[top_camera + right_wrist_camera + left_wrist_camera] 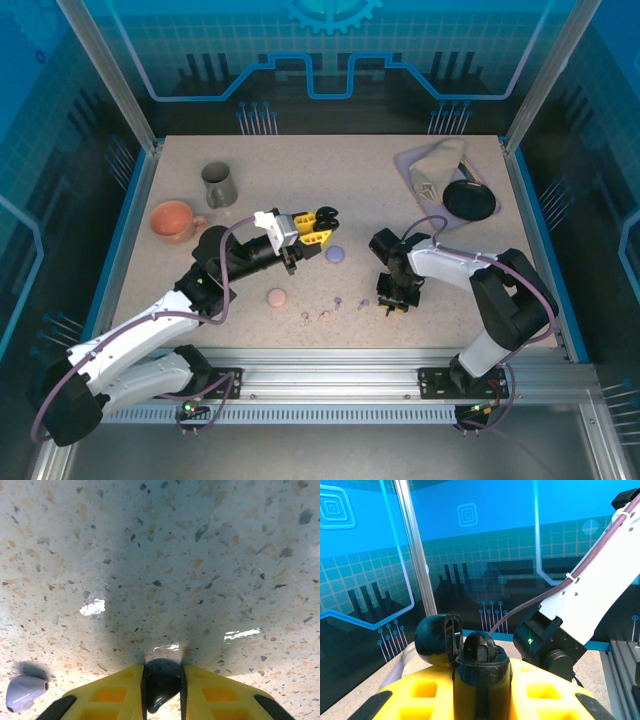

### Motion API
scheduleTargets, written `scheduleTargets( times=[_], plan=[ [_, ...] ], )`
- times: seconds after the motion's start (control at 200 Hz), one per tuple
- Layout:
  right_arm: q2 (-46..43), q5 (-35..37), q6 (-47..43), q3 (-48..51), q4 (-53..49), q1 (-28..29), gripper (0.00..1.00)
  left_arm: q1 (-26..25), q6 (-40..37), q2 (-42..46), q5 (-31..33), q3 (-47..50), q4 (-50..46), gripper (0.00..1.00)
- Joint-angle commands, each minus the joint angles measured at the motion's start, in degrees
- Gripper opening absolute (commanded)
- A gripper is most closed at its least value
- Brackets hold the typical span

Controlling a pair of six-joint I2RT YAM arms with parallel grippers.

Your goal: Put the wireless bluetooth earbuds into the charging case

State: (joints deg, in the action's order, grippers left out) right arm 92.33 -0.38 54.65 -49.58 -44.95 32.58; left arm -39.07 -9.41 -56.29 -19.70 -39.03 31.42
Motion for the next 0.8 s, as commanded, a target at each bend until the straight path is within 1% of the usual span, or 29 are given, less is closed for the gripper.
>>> scheduleTargets(
  times=[0.0,0.275,0.49,0.64,0.79],
  plan=[
    [1.1,-0.3,-0.9,0.6,2.2,-0.1,0.23,-0.4,-1.0,1.0,0.3,0.6,0.3,0.00],
    [-1.6,0.6,-2.0,1.2,1.6,-0.1,0.22,-0.4,-0.7,0.8,0.5,0.4,0.1,0.00],
    [-7.3,1.8,-4.0,2.9,3.2,-0.2,0.22,-0.3,0.8,-0.8,0.5,0.4,0.7,0.00],
    [-14.8,3.2,-5.6,3.8,3.9,-0.2,0.21,-0.4,2.8,-2.3,0.9,0.8,2.2,0.00],
    [-26.5,5.8,-6.5,3.6,3.7,-0.5,0.21,-0.4,4.6,-3.9,1.3,0.5,3.4,0.00]
  ],
)
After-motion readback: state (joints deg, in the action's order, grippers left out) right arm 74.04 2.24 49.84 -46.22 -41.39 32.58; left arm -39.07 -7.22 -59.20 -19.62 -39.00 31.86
